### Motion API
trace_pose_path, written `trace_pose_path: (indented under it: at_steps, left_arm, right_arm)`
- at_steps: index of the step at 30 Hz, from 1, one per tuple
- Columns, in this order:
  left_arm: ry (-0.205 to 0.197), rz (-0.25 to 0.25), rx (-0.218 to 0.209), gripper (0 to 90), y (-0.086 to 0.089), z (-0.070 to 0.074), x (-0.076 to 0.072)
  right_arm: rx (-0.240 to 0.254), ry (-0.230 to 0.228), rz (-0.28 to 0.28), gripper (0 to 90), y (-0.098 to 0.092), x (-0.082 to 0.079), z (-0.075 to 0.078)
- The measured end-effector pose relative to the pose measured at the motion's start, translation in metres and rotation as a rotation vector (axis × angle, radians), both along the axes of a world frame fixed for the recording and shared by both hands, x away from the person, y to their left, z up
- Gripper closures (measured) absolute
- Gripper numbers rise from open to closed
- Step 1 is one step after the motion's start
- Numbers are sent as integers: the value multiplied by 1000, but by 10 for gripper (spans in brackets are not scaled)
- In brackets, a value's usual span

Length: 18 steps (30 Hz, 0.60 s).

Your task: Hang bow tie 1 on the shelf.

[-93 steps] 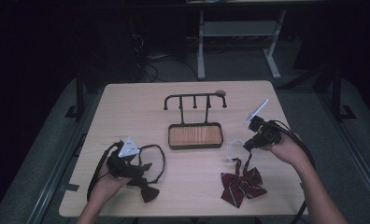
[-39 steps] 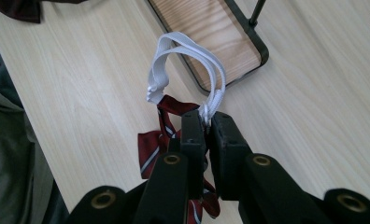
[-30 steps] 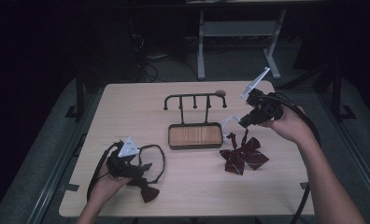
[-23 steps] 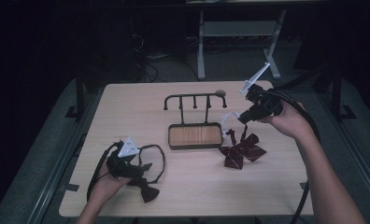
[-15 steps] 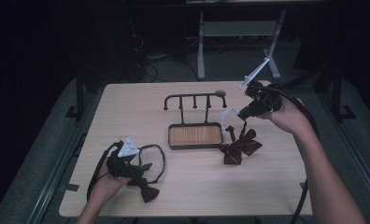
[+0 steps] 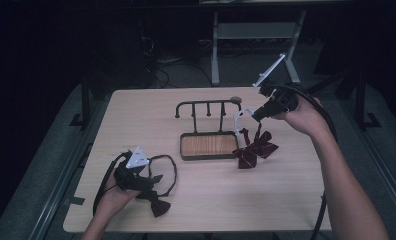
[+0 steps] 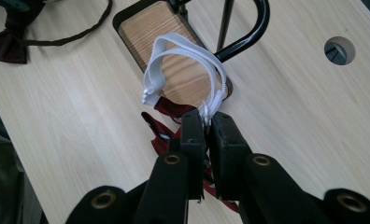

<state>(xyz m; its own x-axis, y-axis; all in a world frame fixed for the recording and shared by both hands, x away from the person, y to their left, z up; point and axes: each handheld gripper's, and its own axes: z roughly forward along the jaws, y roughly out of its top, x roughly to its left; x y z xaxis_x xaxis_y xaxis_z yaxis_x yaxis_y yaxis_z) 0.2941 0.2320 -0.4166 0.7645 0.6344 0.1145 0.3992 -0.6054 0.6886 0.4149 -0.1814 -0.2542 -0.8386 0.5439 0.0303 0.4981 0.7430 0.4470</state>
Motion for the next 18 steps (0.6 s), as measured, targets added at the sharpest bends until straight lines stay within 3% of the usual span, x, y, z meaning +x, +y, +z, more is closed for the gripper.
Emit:
trace_pose_path:
  at_steps: [18]
  left_arm:
    - [-1,-2,-5,291,0,0,0]
  right_arm:
    - [-12,0,-44,839,5,23,2]
